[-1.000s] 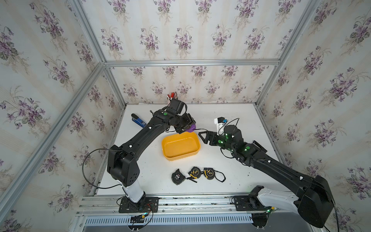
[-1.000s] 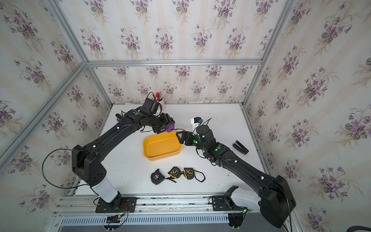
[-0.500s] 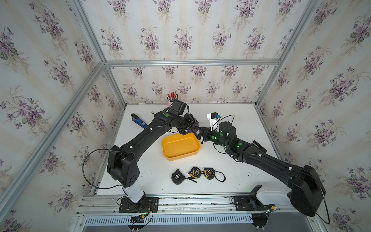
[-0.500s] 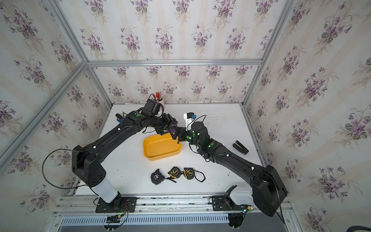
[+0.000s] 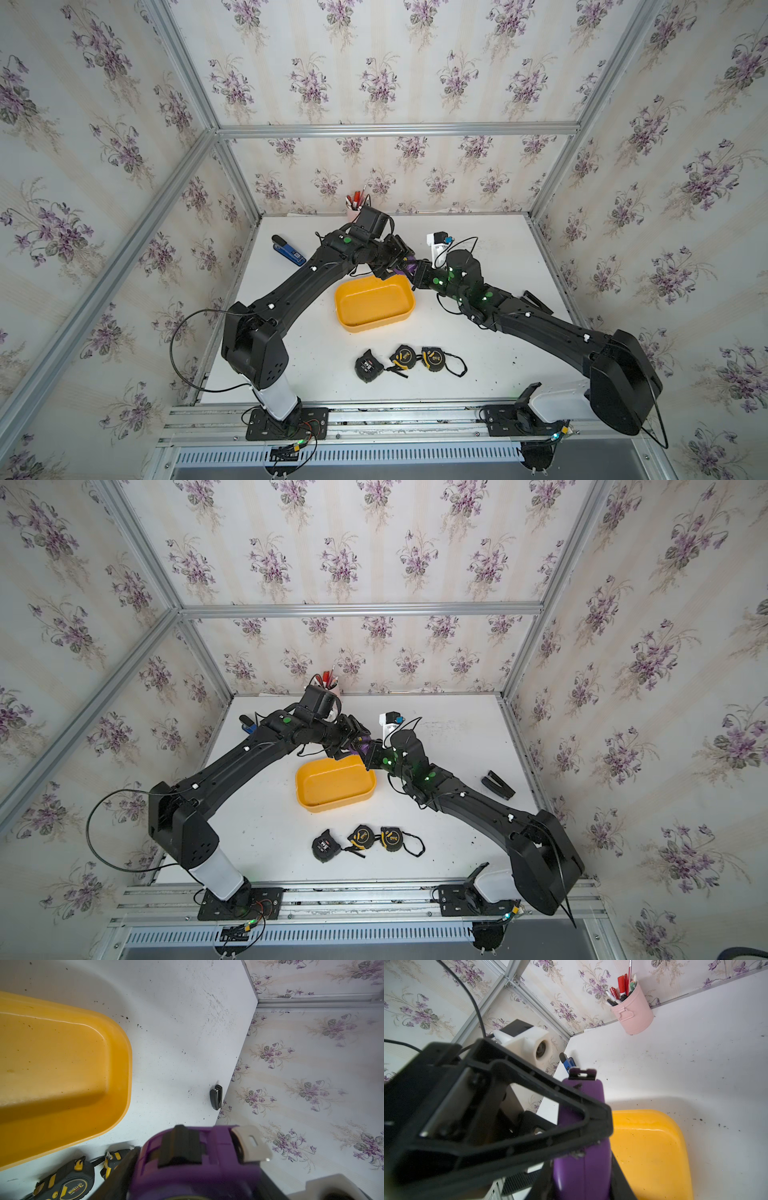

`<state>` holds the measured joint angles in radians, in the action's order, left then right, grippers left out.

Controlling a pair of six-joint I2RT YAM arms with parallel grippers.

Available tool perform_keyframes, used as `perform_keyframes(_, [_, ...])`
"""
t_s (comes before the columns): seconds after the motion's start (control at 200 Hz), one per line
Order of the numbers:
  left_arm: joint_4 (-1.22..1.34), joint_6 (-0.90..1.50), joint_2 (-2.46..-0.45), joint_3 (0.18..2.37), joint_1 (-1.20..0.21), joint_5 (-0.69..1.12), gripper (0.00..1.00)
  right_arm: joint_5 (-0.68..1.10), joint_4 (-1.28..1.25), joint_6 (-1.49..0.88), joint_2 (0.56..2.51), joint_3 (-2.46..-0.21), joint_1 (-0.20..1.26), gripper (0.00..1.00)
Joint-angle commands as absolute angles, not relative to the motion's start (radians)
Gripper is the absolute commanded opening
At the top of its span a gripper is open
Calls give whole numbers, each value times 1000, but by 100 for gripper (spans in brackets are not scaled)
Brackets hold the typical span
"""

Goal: Take the tape measure out of the storage box
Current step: Place the tape measure at the center of the board.

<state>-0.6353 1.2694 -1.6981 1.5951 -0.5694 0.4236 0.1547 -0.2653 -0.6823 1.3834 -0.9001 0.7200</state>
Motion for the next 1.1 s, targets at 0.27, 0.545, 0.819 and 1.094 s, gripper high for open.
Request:
perform_keyframes(0.27, [-571, 1186, -1697, 1600, -543, 455, 100, 57, 37, -627, 1172, -868, 718, 14])
perform_keyframes(0.545, [-602, 1097, -1689, 1576, -505, 407, 100, -7, 516, -711, 914, -844, 702, 15])
perform_keyframes(0.819, [-680, 974, -1698, 1570, -497, 272, 100, 101, 683, -841, 845, -686, 591, 16])
perform_keyframes(1.094, [-719, 875, -1721, 1526, -497, 174, 100, 308, 574, -814, 1026, -617, 552, 15])
